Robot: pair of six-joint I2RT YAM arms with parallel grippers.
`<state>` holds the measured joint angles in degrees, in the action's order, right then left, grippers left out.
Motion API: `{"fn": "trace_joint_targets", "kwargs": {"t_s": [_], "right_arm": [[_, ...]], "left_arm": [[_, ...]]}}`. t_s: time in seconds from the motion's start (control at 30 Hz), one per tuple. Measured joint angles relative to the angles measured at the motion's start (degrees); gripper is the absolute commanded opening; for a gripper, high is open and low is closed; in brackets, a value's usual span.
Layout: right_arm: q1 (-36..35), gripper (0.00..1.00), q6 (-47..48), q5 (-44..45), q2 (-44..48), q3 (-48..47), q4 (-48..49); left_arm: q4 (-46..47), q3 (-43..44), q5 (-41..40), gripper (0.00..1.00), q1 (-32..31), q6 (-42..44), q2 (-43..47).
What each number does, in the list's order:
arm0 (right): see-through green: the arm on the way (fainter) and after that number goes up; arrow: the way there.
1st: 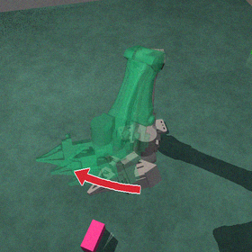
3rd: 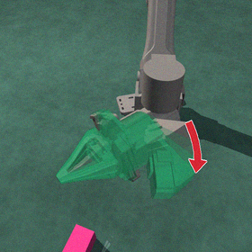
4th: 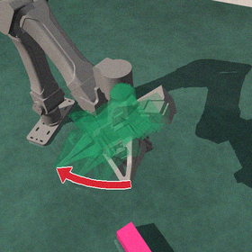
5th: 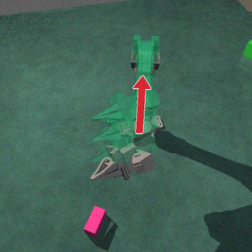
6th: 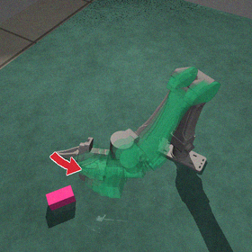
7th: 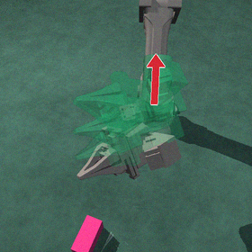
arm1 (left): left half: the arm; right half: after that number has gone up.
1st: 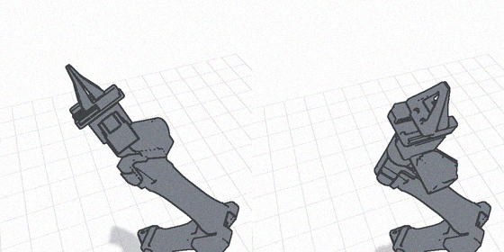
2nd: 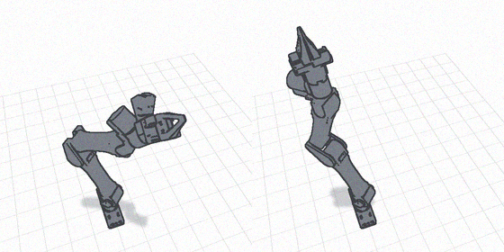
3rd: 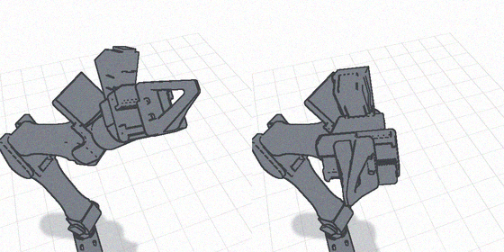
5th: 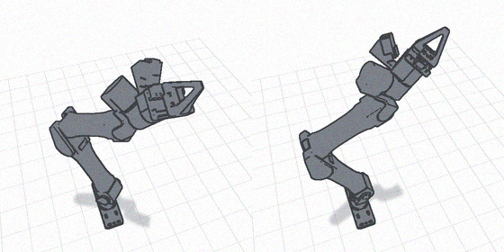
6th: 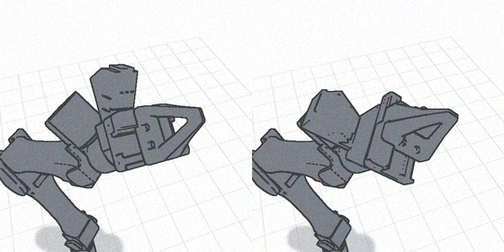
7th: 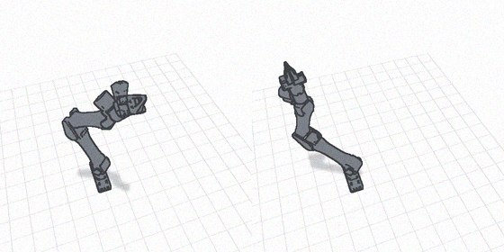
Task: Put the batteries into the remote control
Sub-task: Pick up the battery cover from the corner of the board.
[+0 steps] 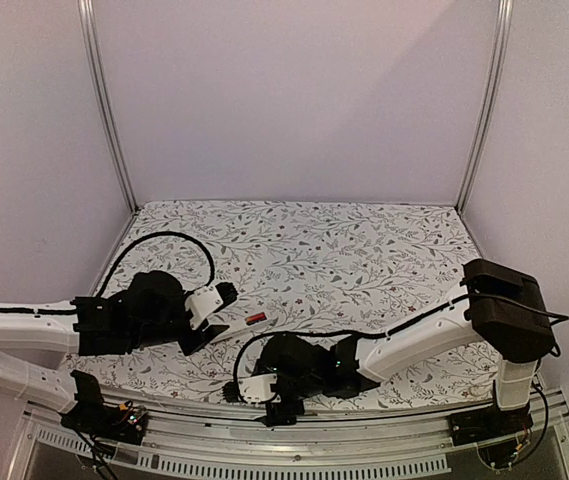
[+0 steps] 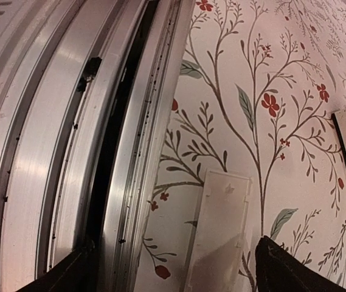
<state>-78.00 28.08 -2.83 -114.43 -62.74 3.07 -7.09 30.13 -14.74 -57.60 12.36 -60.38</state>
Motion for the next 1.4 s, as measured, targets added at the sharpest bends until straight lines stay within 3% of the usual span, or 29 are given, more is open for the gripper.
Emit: {"fn": "trace_joint_targets", "kwargs": {"t_s": [0.1, 0.3, 0.7, 1.03, 1.4], "right_arm": [[0.0, 0.91, -0.2, 0.9, -0.9, -1.2, 0.1], [0.0, 0.8, -0.3, 2.8, -2.5, -2.8, 0.4], [-0.8, 0.4, -2.3, 3.3, -3.8, -4.0, 0.6], [-1.5, 0.25, -4.4, 2.8, -1.9, -2.0, 0.4], [-3.0, 0.21, -5.5, 4.7, -0.7, -0.9, -0.4]], "left_arm": [[0.0, 0.0, -0.1, 0.5, 0.0, 0.0, 0.0], [0.0, 0.0, -0.1, 0.5, 0.0, 0.0, 0.0], [0.3, -0.1, -0.1, 0.5, 0.1, 0.1, 0.7], [0.4, -0.1, -0.1, 0.5, 0.2, 0.5, 0.8], [0.4, -0.1, 0.1, 0.5, 0.2, 0.5, 1.7]]}}
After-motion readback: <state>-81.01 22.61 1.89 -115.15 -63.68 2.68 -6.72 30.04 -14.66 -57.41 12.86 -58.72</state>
